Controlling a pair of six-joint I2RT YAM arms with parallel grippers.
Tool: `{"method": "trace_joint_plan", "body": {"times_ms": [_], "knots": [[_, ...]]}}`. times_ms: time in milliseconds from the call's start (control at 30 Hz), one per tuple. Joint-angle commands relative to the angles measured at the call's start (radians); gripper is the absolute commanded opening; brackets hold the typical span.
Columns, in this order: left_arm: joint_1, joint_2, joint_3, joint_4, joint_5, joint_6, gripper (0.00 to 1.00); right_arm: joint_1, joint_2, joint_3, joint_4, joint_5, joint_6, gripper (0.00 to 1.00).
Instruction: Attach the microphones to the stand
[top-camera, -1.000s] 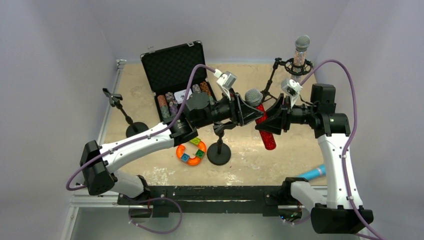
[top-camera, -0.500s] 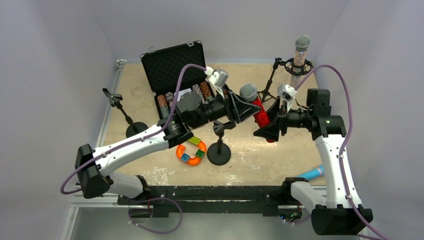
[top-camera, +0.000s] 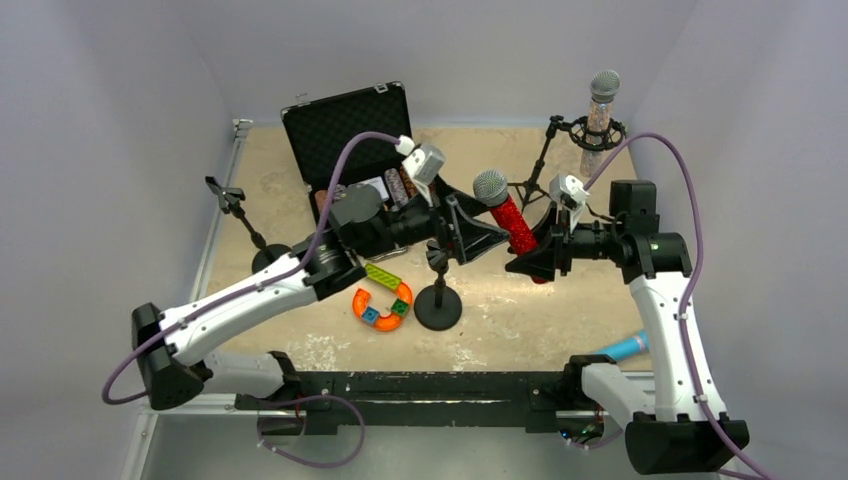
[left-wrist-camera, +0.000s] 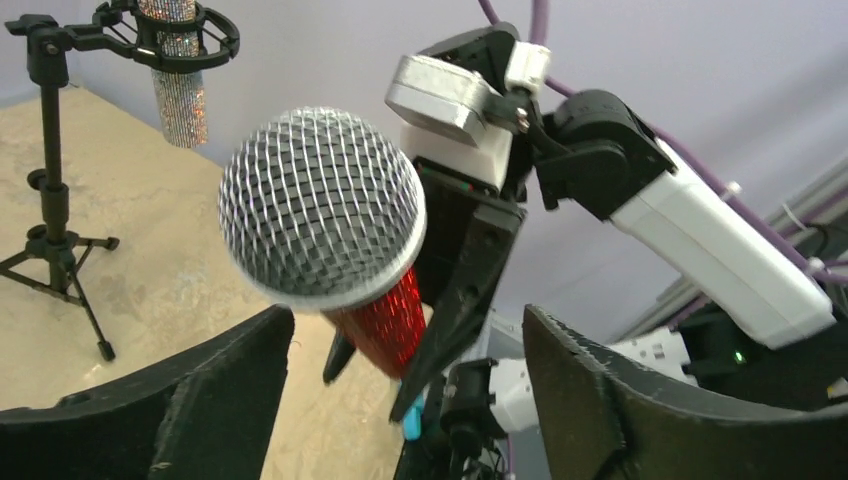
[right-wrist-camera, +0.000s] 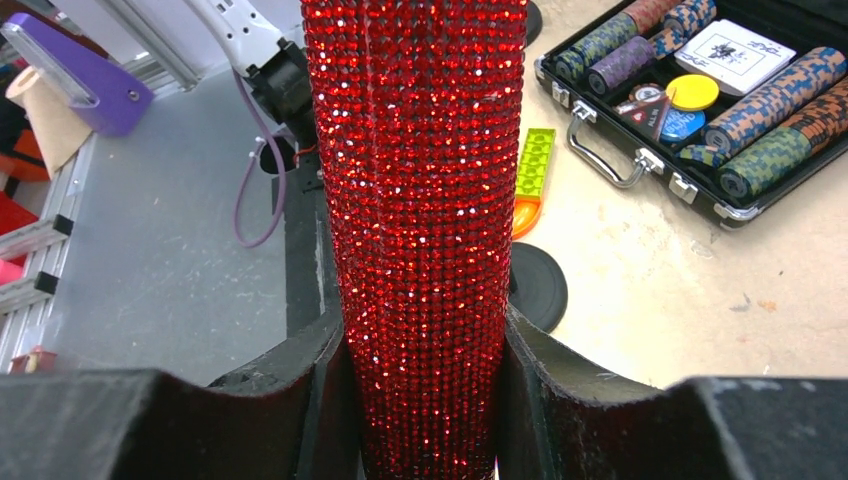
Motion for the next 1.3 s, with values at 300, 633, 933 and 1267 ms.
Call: {"method": "trace_joint_plan", "body": {"times_ms": [300,633,933,1267], "knots": [[0.034,-0.635,-0.339,-0.468,0.029,0.385,0.98,0.001,-0.071,-0.034,-0.01,-0.032,-0.186,0.0],[0.034,-0.798,-0.446,-0.681,0.012,0.509,0.99,0.001,-0.02,-0.113,-0.1,-0.052,-0.494,0.0],[0.034,-0.835,-0.5,-0.652,-0.06,0.506,0.99,0.001,-0.063,-0.151,0.023,-0.084,-0.486,0.0],[0.034,-0.858,-0.495,-0.644,-0.097,0.507,0.99,0.001,-0.106,-0.178,0.207,-0.075,-0.354,0.0]]}}
